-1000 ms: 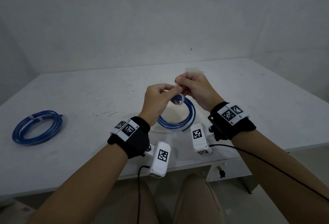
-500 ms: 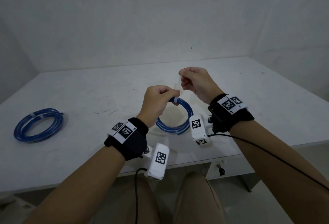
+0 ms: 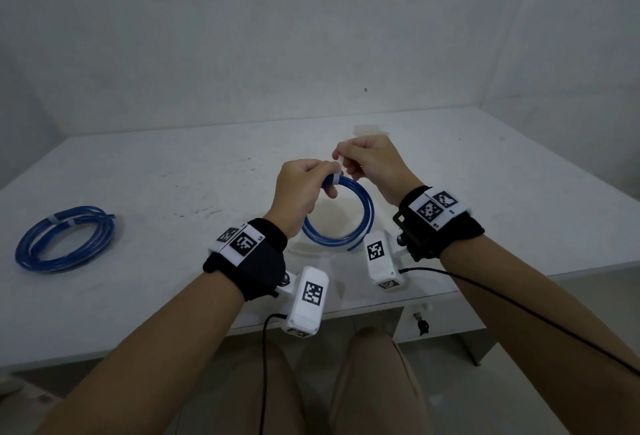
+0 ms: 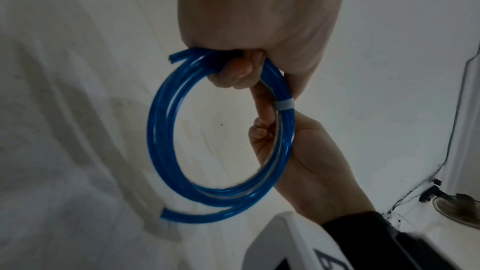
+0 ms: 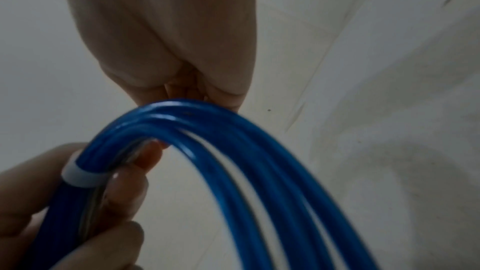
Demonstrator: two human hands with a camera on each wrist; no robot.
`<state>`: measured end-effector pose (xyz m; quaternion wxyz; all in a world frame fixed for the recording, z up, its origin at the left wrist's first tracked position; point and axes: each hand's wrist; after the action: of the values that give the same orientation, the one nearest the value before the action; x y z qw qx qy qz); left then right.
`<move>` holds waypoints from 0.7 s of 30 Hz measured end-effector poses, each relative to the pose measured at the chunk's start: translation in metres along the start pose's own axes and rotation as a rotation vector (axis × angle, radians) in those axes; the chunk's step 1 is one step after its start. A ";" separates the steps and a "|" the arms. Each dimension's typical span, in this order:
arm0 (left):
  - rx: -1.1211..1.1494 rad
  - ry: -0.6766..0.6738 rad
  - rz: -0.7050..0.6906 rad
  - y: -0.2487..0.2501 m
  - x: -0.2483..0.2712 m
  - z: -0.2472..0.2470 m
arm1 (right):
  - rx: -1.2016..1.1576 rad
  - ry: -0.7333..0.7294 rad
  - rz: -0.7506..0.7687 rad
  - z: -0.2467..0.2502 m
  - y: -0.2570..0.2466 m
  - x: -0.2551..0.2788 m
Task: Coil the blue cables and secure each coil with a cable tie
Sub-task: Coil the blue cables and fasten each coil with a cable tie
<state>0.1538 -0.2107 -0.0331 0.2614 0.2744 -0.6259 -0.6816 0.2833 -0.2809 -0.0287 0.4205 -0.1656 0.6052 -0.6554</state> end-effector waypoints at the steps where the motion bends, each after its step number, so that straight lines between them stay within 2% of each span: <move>1: -0.001 0.007 0.014 -0.001 -0.002 0.000 | 0.033 0.007 -0.004 -0.002 0.000 0.000; 6: 0.037 0.088 0.038 -0.002 -0.013 0.007 | 0.146 -0.033 -0.084 0.001 -0.005 0.007; 10: 0.109 0.154 0.138 0.001 -0.028 0.016 | 0.125 -0.102 -0.105 0.011 0.001 0.022; 18: 0.353 0.095 0.265 -0.003 -0.031 0.010 | 0.026 -0.073 -0.107 0.023 0.005 0.028; 21: 0.252 0.090 0.210 -0.004 -0.029 0.017 | 0.024 -0.015 -0.091 0.020 0.003 0.023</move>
<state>0.1624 -0.1783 -0.0347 0.3225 0.2684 -0.7193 -0.5537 0.2851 -0.3108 -0.0339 0.3967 -0.1930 0.5859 -0.6798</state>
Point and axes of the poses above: each hand's wrist, its own x-axis away from the middle knuckle, its own z-axis out of the back of the hand, y = z × x, and after that the axes turned 5 degrees about z, right-handed
